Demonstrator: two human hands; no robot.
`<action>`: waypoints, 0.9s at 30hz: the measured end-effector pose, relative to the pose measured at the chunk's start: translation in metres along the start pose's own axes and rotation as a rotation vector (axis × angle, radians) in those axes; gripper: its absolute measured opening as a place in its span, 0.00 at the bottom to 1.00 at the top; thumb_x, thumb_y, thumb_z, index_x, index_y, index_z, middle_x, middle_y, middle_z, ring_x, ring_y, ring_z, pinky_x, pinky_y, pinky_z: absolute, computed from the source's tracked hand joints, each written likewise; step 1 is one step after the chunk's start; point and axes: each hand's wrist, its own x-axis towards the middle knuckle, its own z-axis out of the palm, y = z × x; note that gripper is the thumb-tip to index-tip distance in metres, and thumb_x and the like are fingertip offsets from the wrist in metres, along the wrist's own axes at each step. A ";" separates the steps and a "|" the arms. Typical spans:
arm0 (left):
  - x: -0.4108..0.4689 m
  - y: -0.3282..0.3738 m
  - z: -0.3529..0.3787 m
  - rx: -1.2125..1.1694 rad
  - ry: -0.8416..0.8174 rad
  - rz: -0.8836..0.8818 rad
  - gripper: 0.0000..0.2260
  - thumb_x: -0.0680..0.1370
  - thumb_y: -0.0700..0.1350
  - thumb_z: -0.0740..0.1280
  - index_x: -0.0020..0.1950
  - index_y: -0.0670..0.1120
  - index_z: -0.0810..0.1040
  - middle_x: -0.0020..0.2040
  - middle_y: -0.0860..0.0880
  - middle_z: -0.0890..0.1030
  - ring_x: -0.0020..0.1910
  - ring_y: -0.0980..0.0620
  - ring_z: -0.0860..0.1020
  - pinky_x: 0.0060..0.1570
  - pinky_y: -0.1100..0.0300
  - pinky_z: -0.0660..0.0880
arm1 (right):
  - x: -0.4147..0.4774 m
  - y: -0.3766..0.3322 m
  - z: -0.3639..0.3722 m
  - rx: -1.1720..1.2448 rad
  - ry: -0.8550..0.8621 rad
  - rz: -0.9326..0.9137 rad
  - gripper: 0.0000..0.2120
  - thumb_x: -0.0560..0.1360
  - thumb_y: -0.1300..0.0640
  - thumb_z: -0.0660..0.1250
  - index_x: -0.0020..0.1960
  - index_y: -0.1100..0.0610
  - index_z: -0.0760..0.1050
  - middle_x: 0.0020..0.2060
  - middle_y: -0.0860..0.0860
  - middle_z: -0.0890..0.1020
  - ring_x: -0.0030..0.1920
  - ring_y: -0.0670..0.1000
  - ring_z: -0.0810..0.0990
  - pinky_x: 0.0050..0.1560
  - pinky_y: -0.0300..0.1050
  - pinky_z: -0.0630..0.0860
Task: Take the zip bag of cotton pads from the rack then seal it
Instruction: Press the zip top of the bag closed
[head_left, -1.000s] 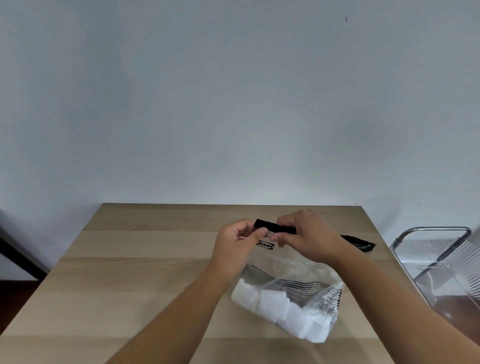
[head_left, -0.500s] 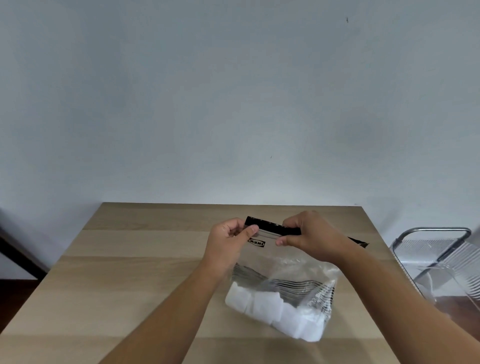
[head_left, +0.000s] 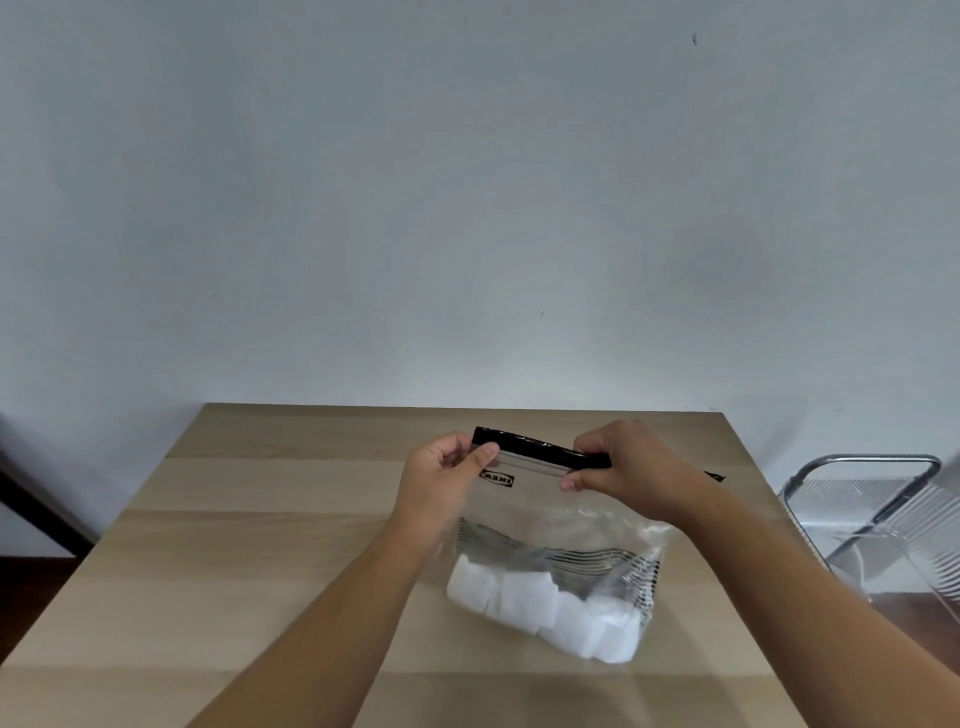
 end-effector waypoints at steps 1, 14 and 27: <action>0.001 0.000 -0.001 -0.002 0.000 0.005 0.06 0.72 0.40 0.70 0.35 0.46 0.81 0.33 0.52 0.83 0.35 0.59 0.79 0.39 0.70 0.74 | 0.000 0.001 -0.001 0.013 0.007 0.003 0.16 0.65 0.51 0.76 0.27 0.52 0.71 0.22 0.45 0.74 0.27 0.47 0.68 0.32 0.43 0.64; 0.007 -0.001 -0.013 -0.024 0.040 0.027 0.08 0.73 0.39 0.69 0.34 0.47 0.81 0.31 0.53 0.84 0.35 0.59 0.79 0.41 0.69 0.75 | 0.000 0.008 -0.001 -0.004 0.072 0.010 0.17 0.66 0.52 0.75 0.27 0.54 0.70 0.21 0.46 0.69 0.26 0.46 0.65 0.31 0.43 0.62; 0.014 -0.005 -0.030 -0.061 0.096 0.026 0.08 0.73 0.38 0.69 0.34 0.46 0.81 0.30 0.53 0.84 0.31 0.61 0.79 0.33 0.71 0.75 | -0.004 0.011 -0.005 -0.039 0.083 0.027 0.18 0.66 0.52 0.75 0.28 0.58 0.70 0.22 0.47 0.68 0.27 0.49 0.64 0.32 0.44 0.61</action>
